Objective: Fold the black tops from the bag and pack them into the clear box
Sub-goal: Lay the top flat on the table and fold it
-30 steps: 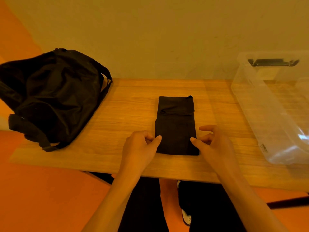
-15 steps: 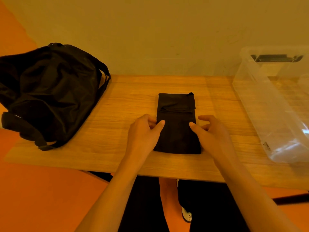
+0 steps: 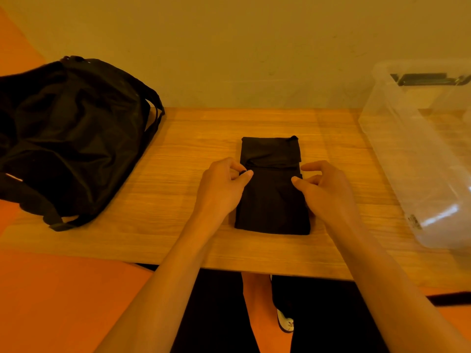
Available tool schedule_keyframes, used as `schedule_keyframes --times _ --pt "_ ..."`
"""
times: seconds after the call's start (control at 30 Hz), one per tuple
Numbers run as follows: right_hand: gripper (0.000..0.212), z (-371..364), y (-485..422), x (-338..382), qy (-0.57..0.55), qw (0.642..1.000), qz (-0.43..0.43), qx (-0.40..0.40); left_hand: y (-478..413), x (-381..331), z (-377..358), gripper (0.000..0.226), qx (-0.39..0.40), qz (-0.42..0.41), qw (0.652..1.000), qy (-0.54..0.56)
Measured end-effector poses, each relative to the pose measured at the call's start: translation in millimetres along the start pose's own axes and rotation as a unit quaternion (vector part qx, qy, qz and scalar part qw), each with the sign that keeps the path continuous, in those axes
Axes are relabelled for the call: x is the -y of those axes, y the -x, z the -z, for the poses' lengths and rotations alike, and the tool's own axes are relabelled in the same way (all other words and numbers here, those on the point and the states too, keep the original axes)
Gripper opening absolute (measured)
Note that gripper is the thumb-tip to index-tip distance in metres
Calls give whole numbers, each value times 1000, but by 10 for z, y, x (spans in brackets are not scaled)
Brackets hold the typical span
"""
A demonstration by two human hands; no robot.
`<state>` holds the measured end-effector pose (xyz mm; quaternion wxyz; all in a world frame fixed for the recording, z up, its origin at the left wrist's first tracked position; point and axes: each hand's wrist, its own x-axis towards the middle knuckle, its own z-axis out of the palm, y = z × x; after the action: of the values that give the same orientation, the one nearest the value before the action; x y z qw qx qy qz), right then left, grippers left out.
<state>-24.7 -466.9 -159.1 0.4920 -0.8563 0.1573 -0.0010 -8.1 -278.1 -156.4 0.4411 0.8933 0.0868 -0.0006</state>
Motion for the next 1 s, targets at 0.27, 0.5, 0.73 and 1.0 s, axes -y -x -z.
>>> schedule_keyframes --times 0.27,0.5,0.73,1.0 --pt "36 5 49 17 22 999 19 -19 48 30 43 30 -9 6 1000 -15" --pt "38 24 119 -26 95 994 50 -20 222 139 96 36 63 57 994 73" --pt "34 82 -97 285 247 957 129 83 88 17 38 31 69 55 993 80" --pt "14 117 -212 279 134 979 62 140 172 -36 136 11 143 -12 972 185"
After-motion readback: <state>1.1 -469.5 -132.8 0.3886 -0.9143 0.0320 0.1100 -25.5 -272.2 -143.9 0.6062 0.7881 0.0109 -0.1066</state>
